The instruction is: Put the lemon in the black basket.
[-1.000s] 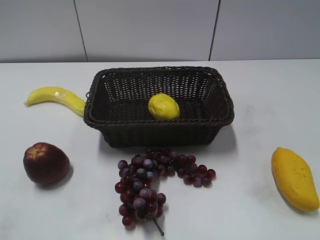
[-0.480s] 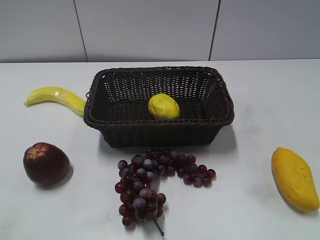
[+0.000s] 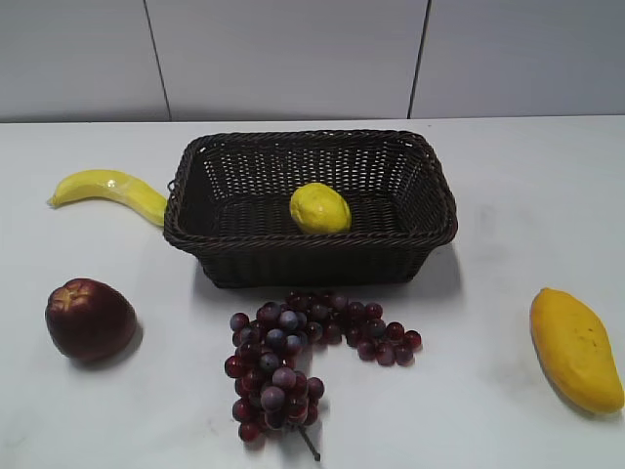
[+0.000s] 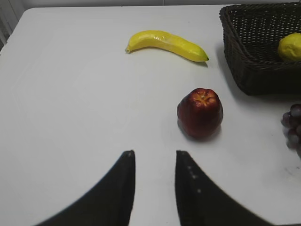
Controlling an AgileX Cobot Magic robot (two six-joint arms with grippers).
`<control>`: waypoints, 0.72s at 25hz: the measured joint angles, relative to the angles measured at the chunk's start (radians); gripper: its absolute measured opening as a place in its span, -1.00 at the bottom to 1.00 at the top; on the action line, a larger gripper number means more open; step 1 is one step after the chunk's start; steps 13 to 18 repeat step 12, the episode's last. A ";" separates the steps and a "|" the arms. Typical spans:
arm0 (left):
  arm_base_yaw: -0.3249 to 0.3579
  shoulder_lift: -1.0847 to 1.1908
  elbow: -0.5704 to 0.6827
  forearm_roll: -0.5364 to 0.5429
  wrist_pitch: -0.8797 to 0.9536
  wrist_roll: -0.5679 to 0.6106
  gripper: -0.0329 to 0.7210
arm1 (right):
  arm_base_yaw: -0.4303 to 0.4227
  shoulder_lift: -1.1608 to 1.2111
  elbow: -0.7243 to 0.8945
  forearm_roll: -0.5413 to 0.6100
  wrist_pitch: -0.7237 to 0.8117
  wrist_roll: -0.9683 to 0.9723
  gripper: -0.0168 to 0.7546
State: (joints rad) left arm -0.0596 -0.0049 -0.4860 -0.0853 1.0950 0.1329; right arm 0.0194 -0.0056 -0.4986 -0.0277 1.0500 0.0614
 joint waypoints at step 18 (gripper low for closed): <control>0.000 0.000 0.000 0.000 0.000 0.000 -0.29 | 0.000 0.000 0.000 0.000 0.000 0.000 0.35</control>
